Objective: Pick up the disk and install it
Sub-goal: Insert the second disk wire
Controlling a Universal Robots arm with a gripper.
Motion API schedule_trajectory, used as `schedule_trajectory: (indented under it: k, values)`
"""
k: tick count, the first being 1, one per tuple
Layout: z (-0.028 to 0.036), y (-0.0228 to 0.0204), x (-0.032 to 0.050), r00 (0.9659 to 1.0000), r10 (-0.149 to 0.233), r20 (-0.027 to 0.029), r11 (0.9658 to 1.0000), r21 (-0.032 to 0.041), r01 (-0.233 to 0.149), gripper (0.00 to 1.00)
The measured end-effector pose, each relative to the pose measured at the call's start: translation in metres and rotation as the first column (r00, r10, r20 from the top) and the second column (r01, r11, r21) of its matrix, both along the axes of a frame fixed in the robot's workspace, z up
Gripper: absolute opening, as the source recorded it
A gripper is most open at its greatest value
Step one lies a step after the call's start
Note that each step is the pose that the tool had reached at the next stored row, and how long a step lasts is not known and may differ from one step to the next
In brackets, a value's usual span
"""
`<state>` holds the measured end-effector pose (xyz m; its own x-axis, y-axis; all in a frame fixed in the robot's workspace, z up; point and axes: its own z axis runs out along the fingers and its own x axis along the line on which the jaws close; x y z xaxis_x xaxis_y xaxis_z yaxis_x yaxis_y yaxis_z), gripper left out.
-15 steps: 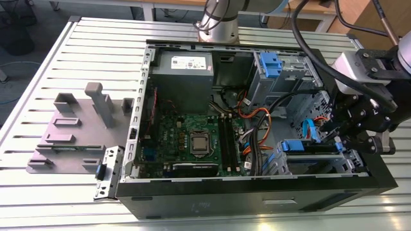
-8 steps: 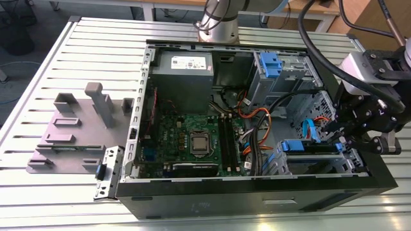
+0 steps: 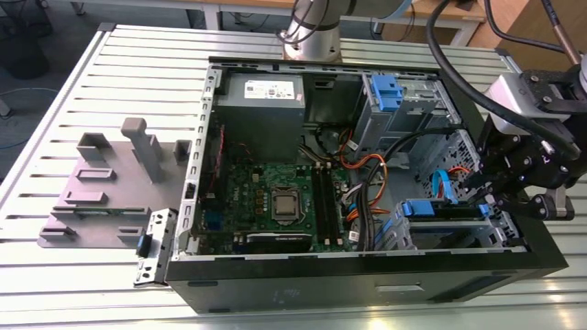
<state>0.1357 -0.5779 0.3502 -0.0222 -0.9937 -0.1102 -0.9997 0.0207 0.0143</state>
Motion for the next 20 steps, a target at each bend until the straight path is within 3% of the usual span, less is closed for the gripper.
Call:
schedule_trajectory:
  k: [11, 13, 16, 20]
  values:
    - [0.0000, 0.0000, 0.0000, 1.0000, 0.000, -0.0040, 1.0000, 0.0000, 0.000, 0.29]
    - [0.0000, 0.0000, 0.0000, 1.0000, 0.000, -0.0048, 1.0000, 0.0000, 0.000, 0.31]
    - [0.0000, 0.0000, 0.0000, 1.0000, 0.000, -0.0060, 1.0000, 0.0000, 0.000, 0.43]
    - [0.0000, 0.0030, 0.0000, 1.0000, 0.000, -0.0062, 1.0000, 0.0000, 0.000, 0.43]
